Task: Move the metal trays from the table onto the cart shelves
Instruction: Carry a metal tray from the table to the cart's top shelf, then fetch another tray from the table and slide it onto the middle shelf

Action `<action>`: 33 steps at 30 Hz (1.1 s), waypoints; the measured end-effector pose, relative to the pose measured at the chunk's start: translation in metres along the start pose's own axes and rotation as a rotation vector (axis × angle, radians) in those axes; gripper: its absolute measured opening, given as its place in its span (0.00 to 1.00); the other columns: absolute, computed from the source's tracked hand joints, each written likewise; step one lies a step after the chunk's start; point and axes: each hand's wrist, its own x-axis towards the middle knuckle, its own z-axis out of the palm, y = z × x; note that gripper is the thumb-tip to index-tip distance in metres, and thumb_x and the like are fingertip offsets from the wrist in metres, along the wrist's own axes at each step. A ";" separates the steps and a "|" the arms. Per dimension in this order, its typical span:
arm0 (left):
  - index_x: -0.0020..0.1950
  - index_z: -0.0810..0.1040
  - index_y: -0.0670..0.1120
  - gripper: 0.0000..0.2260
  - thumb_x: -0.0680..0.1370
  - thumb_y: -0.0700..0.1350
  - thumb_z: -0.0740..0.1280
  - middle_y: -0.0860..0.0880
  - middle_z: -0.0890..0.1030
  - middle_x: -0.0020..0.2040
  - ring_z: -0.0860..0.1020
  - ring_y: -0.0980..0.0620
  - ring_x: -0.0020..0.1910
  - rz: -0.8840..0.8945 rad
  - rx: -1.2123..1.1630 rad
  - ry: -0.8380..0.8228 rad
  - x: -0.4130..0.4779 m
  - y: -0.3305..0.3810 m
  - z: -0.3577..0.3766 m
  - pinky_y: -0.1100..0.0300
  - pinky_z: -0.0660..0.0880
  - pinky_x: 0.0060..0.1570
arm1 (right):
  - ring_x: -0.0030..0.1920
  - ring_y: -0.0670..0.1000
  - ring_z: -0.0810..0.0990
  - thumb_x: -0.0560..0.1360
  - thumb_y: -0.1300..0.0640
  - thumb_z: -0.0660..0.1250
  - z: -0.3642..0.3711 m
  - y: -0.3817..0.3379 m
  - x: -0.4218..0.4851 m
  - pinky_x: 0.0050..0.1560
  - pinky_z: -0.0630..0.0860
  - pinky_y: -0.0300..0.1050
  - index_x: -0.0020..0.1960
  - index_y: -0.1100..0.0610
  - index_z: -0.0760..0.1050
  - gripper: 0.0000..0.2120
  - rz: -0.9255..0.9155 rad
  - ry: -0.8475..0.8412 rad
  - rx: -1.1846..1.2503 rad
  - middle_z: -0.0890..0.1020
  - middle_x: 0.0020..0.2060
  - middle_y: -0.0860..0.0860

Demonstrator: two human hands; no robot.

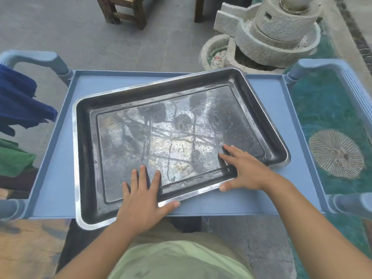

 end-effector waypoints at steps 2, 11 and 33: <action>0.80 0.44 0.55 0.51 0.64 0.83 0.39 0.41 0.40 0.80 0.38 0.39 0.78 0.000 0.001 0.007 -0.001 0.000 -0.001 0.35 0.48 0.74 | 0.78 0.42 0.42 0.53 0.19 0.64 0.002 -0.003 -0.005 0.77 0.48 0.52 0.79 0.44 0.52 0.61 0.044 0.021 0.016 0.44 0.78 0.39; 0.78 0.52 0.54 0.42 0.71 0.75 0.56 0.47 0.49 0.80 0.46 0.45 0.79 0.303 -0.165 -0.046 0.012 0.001 -0.024 0.39 0.51 0.75 | 0.79 0.53 0.48 0.70 0.34 0.68 0.048 -0.047 -0.059 0.78 0.47 0.52 0.77 0.53 0.61 0.42 0.344 0.485 0.077 0.53 0.79 0.53; 0.69 0.71 0.44 0.19 0.78 0.46 0.62 0.41 0.78 0.65 0.75 0.42 0.65 1.558 0.437 -0.364 -0.117 0.247 0.030 0.52 0.72 0.62 | 0.60 0.56 0.78 0.75 0.43 0.67 0.296 -0.177 -0.388 0.57 0.71 0.47 0.71 0.55 0.67 0.30 1.524 0.990 0.727 0.78 0.63 0.55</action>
